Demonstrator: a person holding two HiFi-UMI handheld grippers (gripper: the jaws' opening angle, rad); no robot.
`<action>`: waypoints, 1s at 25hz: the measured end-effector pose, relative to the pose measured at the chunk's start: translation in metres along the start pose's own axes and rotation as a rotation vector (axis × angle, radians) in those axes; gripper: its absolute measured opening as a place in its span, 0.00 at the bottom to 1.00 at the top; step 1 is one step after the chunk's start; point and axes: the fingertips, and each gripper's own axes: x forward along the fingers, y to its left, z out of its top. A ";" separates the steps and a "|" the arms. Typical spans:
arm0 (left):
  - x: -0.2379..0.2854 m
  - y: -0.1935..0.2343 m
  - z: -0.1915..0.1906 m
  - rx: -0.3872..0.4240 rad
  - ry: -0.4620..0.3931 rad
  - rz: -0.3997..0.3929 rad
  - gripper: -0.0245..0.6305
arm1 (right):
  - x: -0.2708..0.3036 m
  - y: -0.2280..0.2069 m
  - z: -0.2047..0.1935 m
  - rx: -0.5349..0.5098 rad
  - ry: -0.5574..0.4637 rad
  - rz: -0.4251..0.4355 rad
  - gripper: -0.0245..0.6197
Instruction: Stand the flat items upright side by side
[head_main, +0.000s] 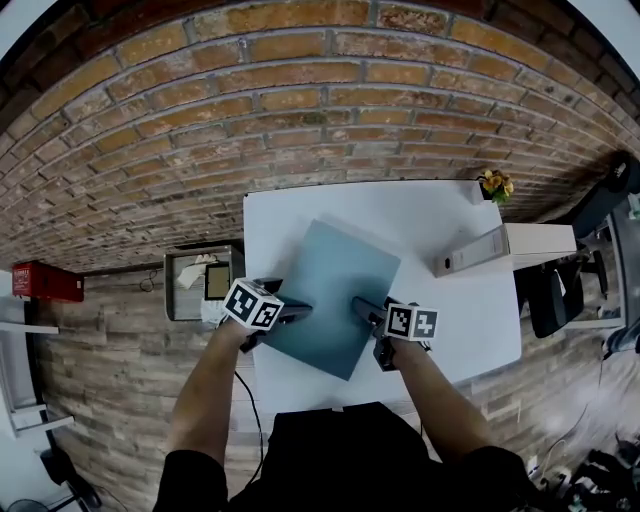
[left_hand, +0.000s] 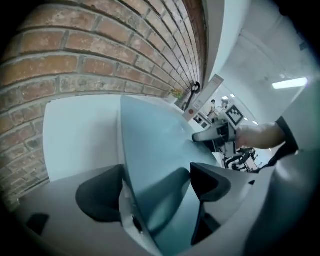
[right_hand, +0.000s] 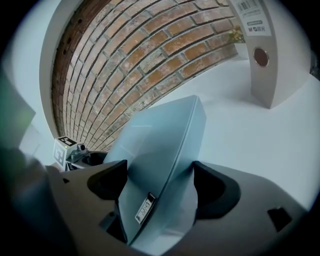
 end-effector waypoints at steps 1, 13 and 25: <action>0.001 -0.008 -0.006 0.022 0.035 -0.020 0.69 | -0.002 -0.003 0.002 -0.006 0.001 -0.005 0.70; 0.017 -0.014 0.021 -0.048 -0.046 -0.021 0.70 | -0.007 -0.017 0.008 -0.053 0.079 0.068 0.69; -0.002 -0.023 0.064 0.023 -0.139 0.157 0.67 | -0.036 -0.004 0.032 -0.172 -0.028 0.065 0.59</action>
